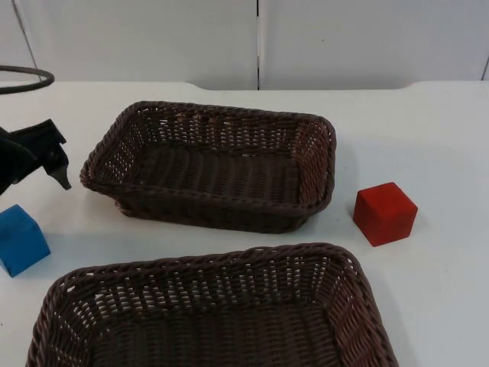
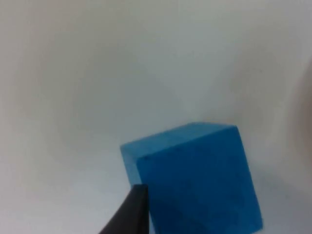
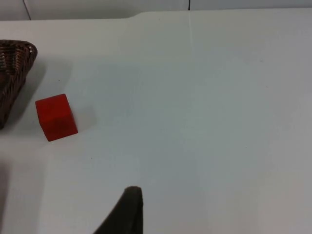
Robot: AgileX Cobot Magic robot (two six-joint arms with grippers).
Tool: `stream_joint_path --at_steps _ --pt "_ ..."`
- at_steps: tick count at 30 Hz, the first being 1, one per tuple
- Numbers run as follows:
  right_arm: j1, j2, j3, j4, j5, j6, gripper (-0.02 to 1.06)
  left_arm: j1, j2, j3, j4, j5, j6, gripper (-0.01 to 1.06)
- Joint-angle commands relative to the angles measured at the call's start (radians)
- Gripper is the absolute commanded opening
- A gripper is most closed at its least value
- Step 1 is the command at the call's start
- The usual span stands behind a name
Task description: Pick up one cube with the left hand and place it into the upper basket. Pick up one cube with the right hand and place it into the lower basket.
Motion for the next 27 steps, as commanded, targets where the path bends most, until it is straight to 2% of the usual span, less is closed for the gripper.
stream_joint_path --at_steps 1,11,19,24,27 --pt "0.013 -0.004 0.002 0.001 -0.003 -0.009 1.05 0.000 0.020 -0.009 0.048 -0.035 -0.045 1.01" --pt "0.019 -0.004 0.002 -0.001 -0.003 -0.009 1.05 0.013 0.056 -0.009 0.111 -0.052 -0.092 1.01" --pt "0.019 -0.004 0.002 -0.003 -0.003 -0.009 1.05 0.037 0.119 -0.009 0.125 -0.140 -0.123 1.01" --pt "0.019 -0.004 0.002 -0.003 -0.003 -0.009 1.05 0.046 0.168 -0.009 0.125 -0.149 -0.123 1.00" --pt "0.019 -0.004 0.002 -0.003 -0.003 -0.009 1.05 0.046 0.181 -0.009 0.127 -0.149 -0.123 0.94"
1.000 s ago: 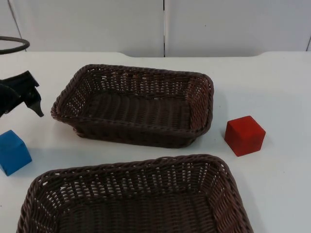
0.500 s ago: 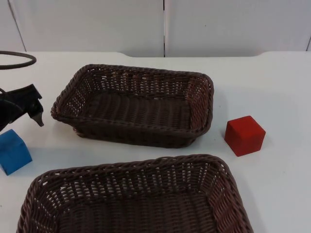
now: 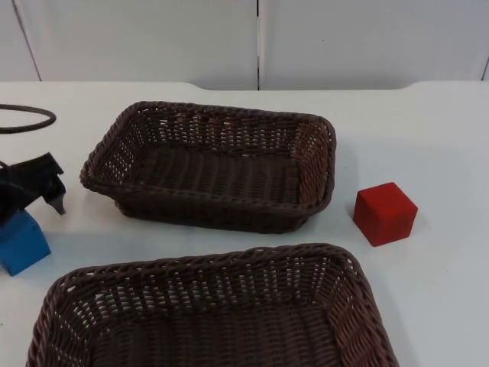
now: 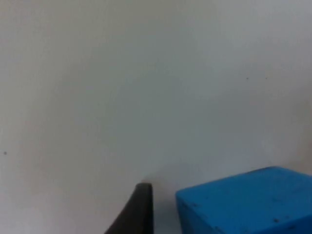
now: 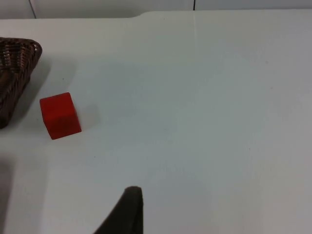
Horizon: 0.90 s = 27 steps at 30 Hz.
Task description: Pick up one cube with the left hand and place it into the upper basket. Pick up one cube with the right hand and place it into the lower basket.
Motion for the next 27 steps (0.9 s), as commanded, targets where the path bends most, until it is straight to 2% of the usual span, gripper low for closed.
stream_joint_path --at_steps 1,2,3,7,8,10,11,16,23,27 --pt "0.003 -0.004 0.002 -0.003 -0.003 -0.009 1.05 0.003 0.013 -0.003 0.005 -0.006 -0.011 0.87" --pt "0.003 -0.004 0.002 -0.003 -0.003 -0.009 1.05 0.003 0.013 -0.003 0.005 -0.006 -0.011 0.87" --pt "0.003 -0.004 0.002 -0.003 -0.003 -0.009 1.05 0.003 0.013 -0.003 0.005 -0.008 -0.011 0.81" --pt "0.003 -0.004 0.002 -0.003 -0.003 -0.009 1.05 0.003 0.013 -0.003 0.005 0.010 -0.011 0.33" --pt "0.003 -0.004 0.002 -0.003 -0.003 -0.009 1.05 0.003 0.013 -0.003 0.005 0.010 -0.011 0.33" --pt "0.003 -0.004 0.002 -0.003 -0.003 -0.009 1.05 0.003 -0.001 -0.003 0.003 0.020 -0.011 0.05" --pt "0.003 -0.004 0.002 -0.003 -0.003 -0.009 1.05 0.003 -0.014 -0.003 0.003 0.025 -0.011 0.00" --pt "0.003 -0.004 0.002 -0.003 -0.003 -0.011 1.05 0.001 -0.097 -0.003 -0.001 0.028 -0.011 0.00" --pt "0.003 -0.004 0.002 -0.003 -0.003 -0.011 1.05 -0.013 -0.235 -0.001 0.003 0.077 -0.011 0.00" --pt "0.003 -0.004 0.002 -0.003 -0.003 -0.011 1.05 -0.040 -0.382 -0.001 0.005 0.089 -0.011 0.00"
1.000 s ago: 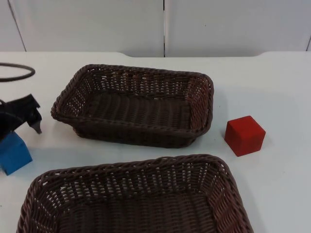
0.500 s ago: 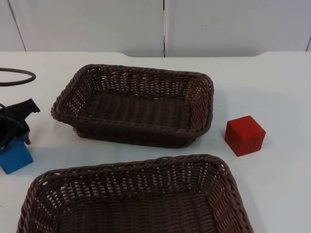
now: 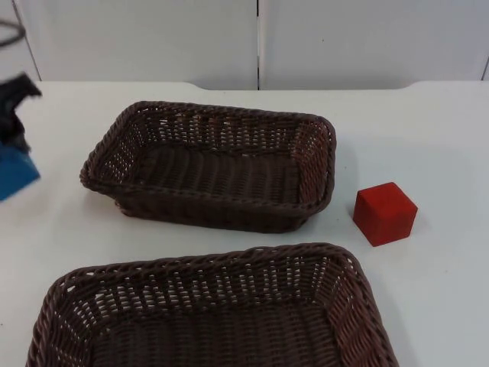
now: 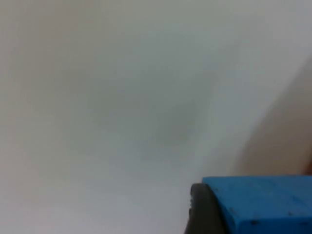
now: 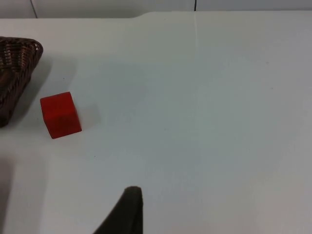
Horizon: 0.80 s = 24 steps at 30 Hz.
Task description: Pick up one cube with the left hand and place it into the upper basket. Pick up one cube with the right hand and place it into the lower basket.
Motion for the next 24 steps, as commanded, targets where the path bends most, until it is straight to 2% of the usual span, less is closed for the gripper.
stream_joint_path --at_steps 1,6,11,22,24 --pt "-0.001 -0.004 0.002 -0.001 -0.003 -0.007 1.05 -0.019 -0.076 -0.001 0.001 0.002 -0.007 0.00" --pt "-0.001 -0.004 0.002 -0.001 -0.003 -0.007 1.05 -0.062 -0.211 -0.001 0.006 0.002 0.042 0.00" --pt "-0.001 -0.004 0.002 -0.001 -0.003 -0.007 1.05 -0.118 -0.342 -0.001 0.006 0.058 0.103 0.00" --pt "-0.001 -0.004 0.002 -0.001 -0.003 -0.009 1.05 -0.142 -0.419 -0.001 -0.012 0.119 0.191 0.00" --pt "-0.001 -0.004 0.002 -0.003 -0.003 -0.009 1.05 -0.142 -0.419 -0.001 -0.012 0.154 0.202 0.00"
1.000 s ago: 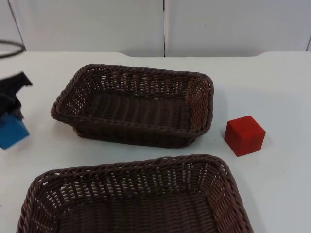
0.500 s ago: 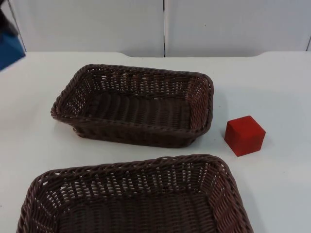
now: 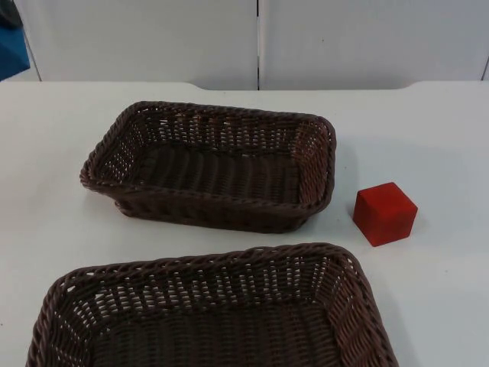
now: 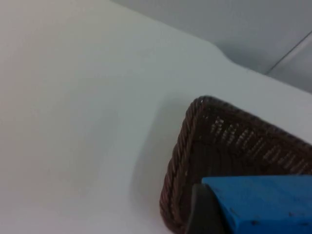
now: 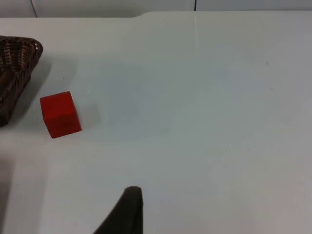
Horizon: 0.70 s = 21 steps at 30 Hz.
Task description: Pick up one cube with the left hand and place it into the upper basket. Pick up one cube with the right hand and place it into the lower basket.
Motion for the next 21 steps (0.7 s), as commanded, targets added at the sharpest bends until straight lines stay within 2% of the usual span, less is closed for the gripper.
stream_joint_path --at_steps 1,21 --pt "-0.001 -0.004 0.002 -0.003 -0.003 -0.005 1.05 -0.007 -0.009 -0.002 -0.009 0.017 0.011 0.00" --pt "-0.001 -0.004 0.002 -0.003 -0.003 -0.005 1.05 -0.007 -0.005 -0.002 -0.031 0.034 0.206 0.00"
